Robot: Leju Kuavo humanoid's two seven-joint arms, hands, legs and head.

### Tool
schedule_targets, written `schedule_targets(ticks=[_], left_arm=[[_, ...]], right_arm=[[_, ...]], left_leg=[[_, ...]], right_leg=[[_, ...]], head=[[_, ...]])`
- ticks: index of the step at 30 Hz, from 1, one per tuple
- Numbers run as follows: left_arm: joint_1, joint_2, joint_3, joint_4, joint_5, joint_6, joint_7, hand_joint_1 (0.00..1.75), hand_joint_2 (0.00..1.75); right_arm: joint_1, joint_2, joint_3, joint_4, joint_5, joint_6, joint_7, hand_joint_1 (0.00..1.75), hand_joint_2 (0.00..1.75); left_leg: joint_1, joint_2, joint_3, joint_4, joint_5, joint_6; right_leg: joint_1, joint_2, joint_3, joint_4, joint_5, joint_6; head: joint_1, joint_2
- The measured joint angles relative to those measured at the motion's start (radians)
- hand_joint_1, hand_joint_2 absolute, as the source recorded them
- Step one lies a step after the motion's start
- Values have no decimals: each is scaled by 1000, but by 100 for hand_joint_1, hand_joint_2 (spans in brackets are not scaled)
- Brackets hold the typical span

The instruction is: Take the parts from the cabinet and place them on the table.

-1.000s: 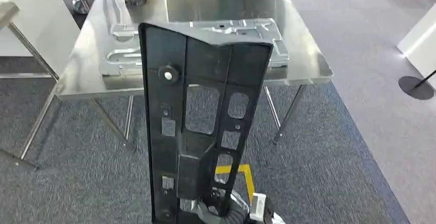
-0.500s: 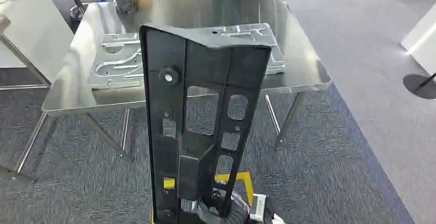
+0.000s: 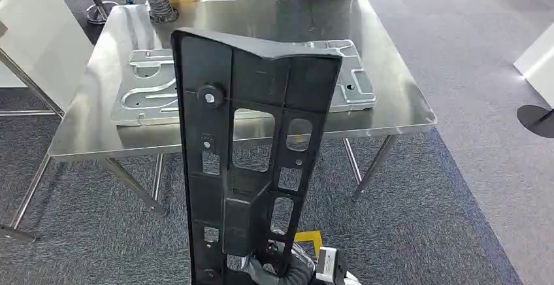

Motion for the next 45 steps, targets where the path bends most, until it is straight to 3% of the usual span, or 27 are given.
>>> schedule_targets(ticks=[2,3,4,5,6,8,9,12,14,17,18,19,20,21,23,24,28,30,33,34,35,36,38,39,40,43,45], left_arm=[[1,-1,0,0,-5,-2,-1,0,175],[1,-1,0,0,-7,-3,-1,0,175],[2,-1,0,0,-8,-5,0,0,175],[2,-2,0,0,-9,-8,0,0,175],[2,-3,0,0,-10,-9,0,0,175],[1,-5,0,0,-13,-11,0,0,175],[0,-5,0,0,-17,-11,1,0,175],[-8,-5,0,0,-18,-11,2,0,175],[-9,-5,0,0,-18,-11,4,0,175],[-10,-5,0,0,-19,-11,4,0,175],[-8,-4,0,0,-19,-11,4,0,175],[-6,-4,0,0,-19,-11,5,0,175],[-5,-4,0,0,-19,-11,6,0,175],[-5,-4,0,0,-19,-11,6,0,175],[-2,-4,0,0,-20,-11,6,0,175],[-1,-4,0,0,-20,-12,6,0,175],[-6,-5,0,0,-26,-13,7,0,175],[-8,-5,0,0,-27,-14,7,0,175],[-10,-5,0,0,-28,-18,7,0,175],[-10,-5,0,0,-28,-18,7,0,175],[-9,-5,0,0,-28,-18,7,0,175],[-9,-5,0,0,-29,-21,7,0,175],[-9,-7,0,0,-29,-22,7,0,175],[-8,-8,0,0,-29,-23,8,0,175],[-11,-9,0,0,-29,-24,8,0,175],[-13,-9,0,0,-29,-24,9,0,175],[-16,-8,0,0,-28,-24,8,0,175]], right_arm=[[3,0,0,0,1,0,0,169,175],[5,0,0,0,1,0,1,169,175],[6,-1,0,0,1,0,1,169,175],[7,-1,0,0,2,-1,1,169,175],[7,-1,0,0,3,-2,1,169,175],[9,-2,-1,0,3,-3,1,169,175],[10,-2,-1,0,3,-4,2,169,175],[14,-2,-3,-4,6,-3,4,169,175],[16,0,-5,-7,6,-3,4,169,175],[17,0,-5,-8,6,-3,4,169,175],[18,0,-6,-8,7,-3,5,169,175],[19,0,-6,-8,7,-3,5,169,175],[20,0,-7,-8,7,-3,5,169,175],[20,0,-7,-8,7,-3,5,169,175],[19,0,-7,-8,8,-3,5,169,175],[19,0,-8,-7,11,-3,6,169,175],[16,3,-10,-9,10,-2,6,169,175],[15,3,-11,-9,11,-2,6,169,175],[17,3,-11,-8,12,-3,6,169,175],[18,3,-11,-8,12,-3,6,169,175],[18,3,-12,-8,12,-3,6,169,175],[18,3,-12,-8,13,-3,6,169,175],[18,3,-12,-8,16,-3,6,169,175],[19,3,-12,-7,16,-3,6,169,175],[18,3,-13,-8,17,-3,6,169,175],[19,4,-13,-9,17,-4,6,169,175],[19,6,-13,-9,18,-3,6,169,175]], left_leg=[[0,-1,12,0,-13,2],[0,-2,20,0,-22,1],[0,-3,33,0,-32,0],[1,-4,47,0,-42,-2],[1,-4,64,0,-53,-6],[1,-4,81,-2,-73,-13],[-3,-7,90,-2,-80,-20],[-3,-3,103,5,-74,-41],[2,-1,76,72,-75,-45],[5,-1,-52,262,-168,-57],[5,-1,-87,298,-193,-59],[6,-1,-103,296,-190,-59],[6,-1,-102,257,-159,-57],[6,-1,-85,187,-104,-55],[6,1,-47,29,34,-44],[-2,2,-52,24,-2,-41],[3,-3,-27,11,10,-15],[4,-2,-10,2,3,-5],[3,-2,8,3,-17,1],[3,-3,18,3,-24,1],[3,-5,29,2,-33,0],[2,-6,43,2,-43,-2],[1,-6,69,0,-63,-6],[-3,-7,83,5,-73,-11],[-2,-8,78,-1,-80,-18],[-6,-7,98,8,-72,-35],[-1,-3,62,86,-84,-40]], right_leg=[[-5,0,-98,125,-59,10],[-8,0,-134,152,-77,14],[-9,-1,-149,138,-69,17],[-10,-2,-144,91,-38,17],[-10,-2,-124,15,17,15],[-8,-7,-96,-124,162,6],[0,-7,-95,-124,129,-3],[2,-1,-79,-133,135,-28],[-3,0,-50,-148,126,-43],[0,0,-30,-149,105,-52],[1,1,-21,-149,97,-52],[1,2,-11,-149,89,-51],[0,4,1,-148,80,-50],[0,4,16,-149,70,-47],[1,3,38,-150,49,-40],[5,6,45,-144,43,-34],[5,5,51,-136,35,-10],[1,1,3,-42,29,-3],[-2,1,-135,144,-55,12],[-3,1,-156,150,-61,13],[-2,1,-158,122,-44,12],[-2,1,-144,59,-1,7],[3,0,-94,-102,128,-9],[11,1,-95,-121,145,-17],[13,2,-92,-125,121,-23],[9,3,-67,-145,133,-43],[3,2,-39,-158,128,-53]], head=[[0,0],[0,0],[0,0],[0,0],[0,0],[0,0],[1,0],[0,0],[0,0],[0,0],[0,0],[0,0],[0,0],[0,0],[0,0],[0,0],[0,0],[0,0],[0,0],[0,0],[0,0],[0,0],[0,0],[0,0],[1,0],[0,0],[0,0]])
